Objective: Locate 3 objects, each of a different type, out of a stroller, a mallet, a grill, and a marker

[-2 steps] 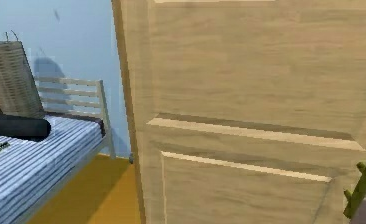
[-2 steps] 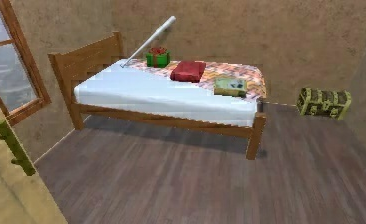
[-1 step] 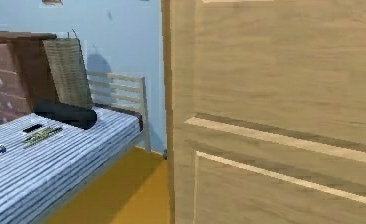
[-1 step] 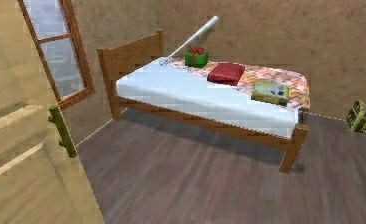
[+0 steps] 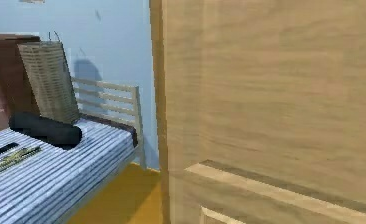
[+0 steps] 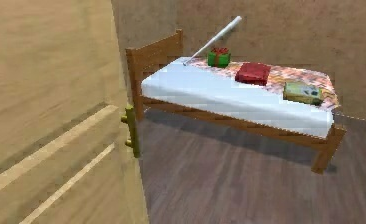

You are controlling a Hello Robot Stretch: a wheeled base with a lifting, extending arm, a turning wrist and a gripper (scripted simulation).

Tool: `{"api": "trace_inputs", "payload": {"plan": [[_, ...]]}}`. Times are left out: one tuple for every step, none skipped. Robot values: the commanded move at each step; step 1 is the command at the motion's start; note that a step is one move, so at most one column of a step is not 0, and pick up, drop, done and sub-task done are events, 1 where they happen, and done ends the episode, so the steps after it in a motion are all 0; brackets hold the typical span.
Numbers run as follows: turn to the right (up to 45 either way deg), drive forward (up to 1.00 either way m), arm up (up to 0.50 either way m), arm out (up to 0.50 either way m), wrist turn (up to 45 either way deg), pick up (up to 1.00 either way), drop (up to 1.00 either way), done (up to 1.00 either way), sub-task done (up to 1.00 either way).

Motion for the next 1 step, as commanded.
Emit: {"api": "trace_inputs", "payload": {"plan": [[-45.0, 0.00, 0.00, 0.00, 0.0, 0.00, 0.00, 0.00, 0.00]]}}
